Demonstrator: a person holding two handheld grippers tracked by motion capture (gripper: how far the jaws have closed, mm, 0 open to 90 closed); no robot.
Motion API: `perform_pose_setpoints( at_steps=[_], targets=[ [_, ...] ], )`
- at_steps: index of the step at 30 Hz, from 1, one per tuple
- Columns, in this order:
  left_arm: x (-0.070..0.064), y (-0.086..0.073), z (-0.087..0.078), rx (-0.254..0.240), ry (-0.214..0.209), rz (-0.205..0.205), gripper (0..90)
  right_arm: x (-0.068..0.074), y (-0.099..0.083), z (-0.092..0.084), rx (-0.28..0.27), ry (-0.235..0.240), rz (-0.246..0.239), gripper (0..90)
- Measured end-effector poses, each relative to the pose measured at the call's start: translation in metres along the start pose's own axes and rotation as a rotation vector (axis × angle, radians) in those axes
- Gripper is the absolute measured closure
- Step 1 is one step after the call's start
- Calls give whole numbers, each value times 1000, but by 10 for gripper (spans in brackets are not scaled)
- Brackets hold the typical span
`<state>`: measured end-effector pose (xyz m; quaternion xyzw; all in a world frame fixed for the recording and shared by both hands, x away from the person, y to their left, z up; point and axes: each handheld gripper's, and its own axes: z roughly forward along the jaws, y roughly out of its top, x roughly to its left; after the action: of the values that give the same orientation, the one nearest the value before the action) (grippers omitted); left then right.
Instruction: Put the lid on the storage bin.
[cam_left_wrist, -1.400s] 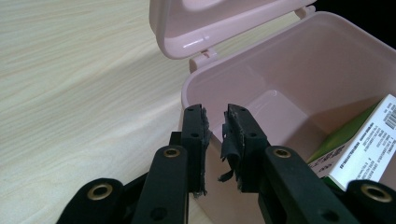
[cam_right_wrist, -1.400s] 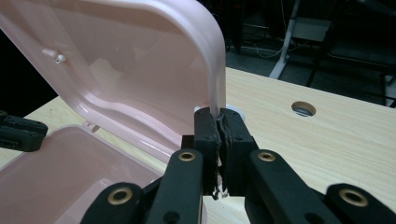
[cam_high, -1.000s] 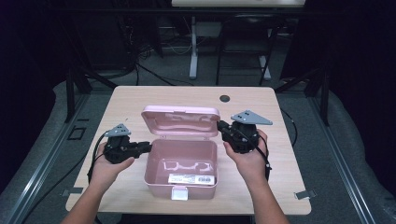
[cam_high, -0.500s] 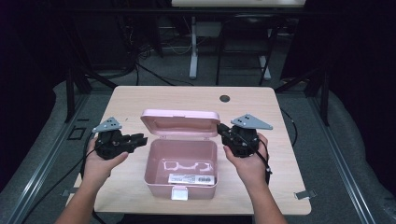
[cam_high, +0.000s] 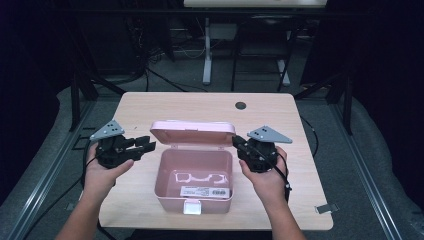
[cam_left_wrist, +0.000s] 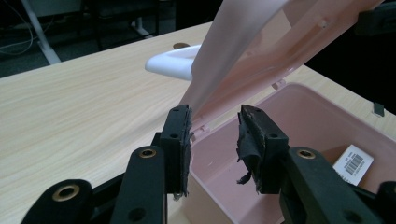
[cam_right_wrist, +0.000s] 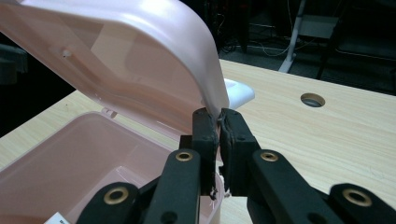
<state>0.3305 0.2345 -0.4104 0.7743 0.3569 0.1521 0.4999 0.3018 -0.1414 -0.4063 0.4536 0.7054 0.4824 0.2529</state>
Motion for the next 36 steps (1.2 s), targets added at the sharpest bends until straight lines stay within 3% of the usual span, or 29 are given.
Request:
perform_pose_setpoints(
  at_steps=[18,24,36],
  targets=[
    [-15,13,-10,-51,-11,58,652,2,-6,-1,26,3,3,842],
    [-17,14,-9,-28,-6,69,696,2,-7,-2,31,8,6,838],
    [-17,16,-11,-31,-14,64,722,-1,-9,-2,46,32,14,819]
  ],
)
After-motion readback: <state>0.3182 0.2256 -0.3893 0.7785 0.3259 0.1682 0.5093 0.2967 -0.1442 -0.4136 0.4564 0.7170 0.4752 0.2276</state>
